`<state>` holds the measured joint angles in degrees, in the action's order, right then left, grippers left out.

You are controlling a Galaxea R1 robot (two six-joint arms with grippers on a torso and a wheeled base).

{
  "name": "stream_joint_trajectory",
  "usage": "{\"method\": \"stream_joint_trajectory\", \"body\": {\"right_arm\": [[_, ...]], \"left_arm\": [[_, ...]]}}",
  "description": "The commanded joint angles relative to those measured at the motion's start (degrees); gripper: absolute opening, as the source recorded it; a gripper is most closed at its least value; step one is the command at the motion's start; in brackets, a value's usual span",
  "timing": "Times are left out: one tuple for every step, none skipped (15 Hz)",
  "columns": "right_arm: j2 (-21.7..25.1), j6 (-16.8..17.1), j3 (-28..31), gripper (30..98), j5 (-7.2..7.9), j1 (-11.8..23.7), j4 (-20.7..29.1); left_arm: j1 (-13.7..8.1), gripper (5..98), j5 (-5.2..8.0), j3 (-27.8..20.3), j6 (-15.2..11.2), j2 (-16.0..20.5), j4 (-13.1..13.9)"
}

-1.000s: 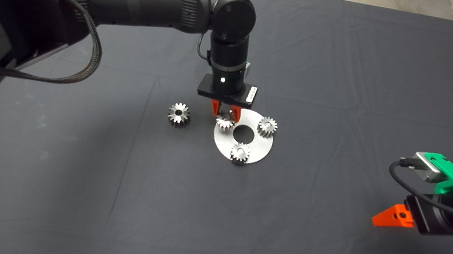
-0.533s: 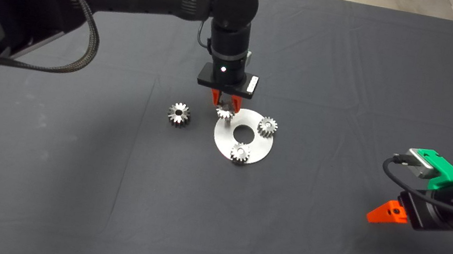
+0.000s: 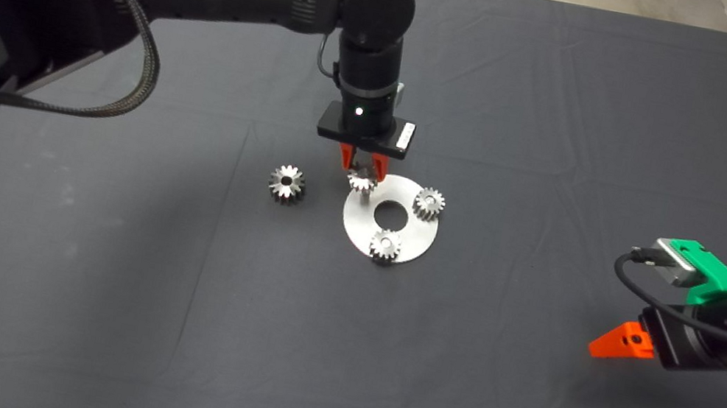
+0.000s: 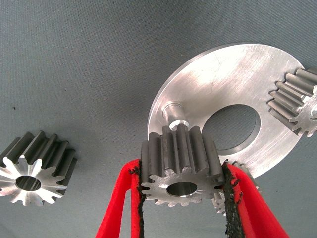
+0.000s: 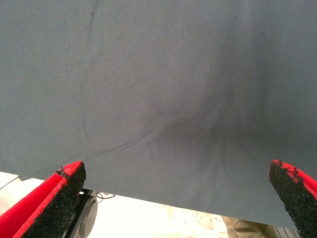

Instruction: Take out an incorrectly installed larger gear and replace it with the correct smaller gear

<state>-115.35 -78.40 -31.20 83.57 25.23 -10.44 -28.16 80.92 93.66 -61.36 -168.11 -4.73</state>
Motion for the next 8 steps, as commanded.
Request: {"method": "stream_joint_trajectory", "body": {"right_arm": [[0.3,0.3,0.0,97.8,-0.16,0.8,1.5],[0.3,0.3,0.0,97.8,-0.16,0.8,1.5],[0.2,0.3,0.0,97.8,-0.16,0.8,1.5],[0.2,0.3,0.0,97.8,-0.16,0.8,1.4],[0.2,0.3,0.0,97.8,-0.16,0.8,1.4],[0.2,0.3,0.0,97.8,-0.16,0.8,1.4],[0.2,0.3,0.0,97.8,-0.16,0.8,1.4],[0.2,0.3,0.0,97.8,-0.16,0.8,1.4]], "left_arm": [[-1.5,28.4,0.1,-0.7,0.2,-0.3,0.7],[-1.5,28.4,0.11,-0.7,0.1,-0.3,0.7],[-1.5,28.4,0.11,-0.8,0.2,-0.3,0.6],[-1.5,28.4,0.11,-0.8,0.1,-0.3,0.6],[-1.4,28.4,0.11,-0.8,0.2,-0.3,0.6],[-1.5,28.4,0.11,-0.8,0.3,-0.3,0.6],[-1.4,28.4,0.04,-0.8,0.3,-0.3,0.6],[-1.4,28.4,0.03,-0.8,0.3,-0.3,0.6]]}}
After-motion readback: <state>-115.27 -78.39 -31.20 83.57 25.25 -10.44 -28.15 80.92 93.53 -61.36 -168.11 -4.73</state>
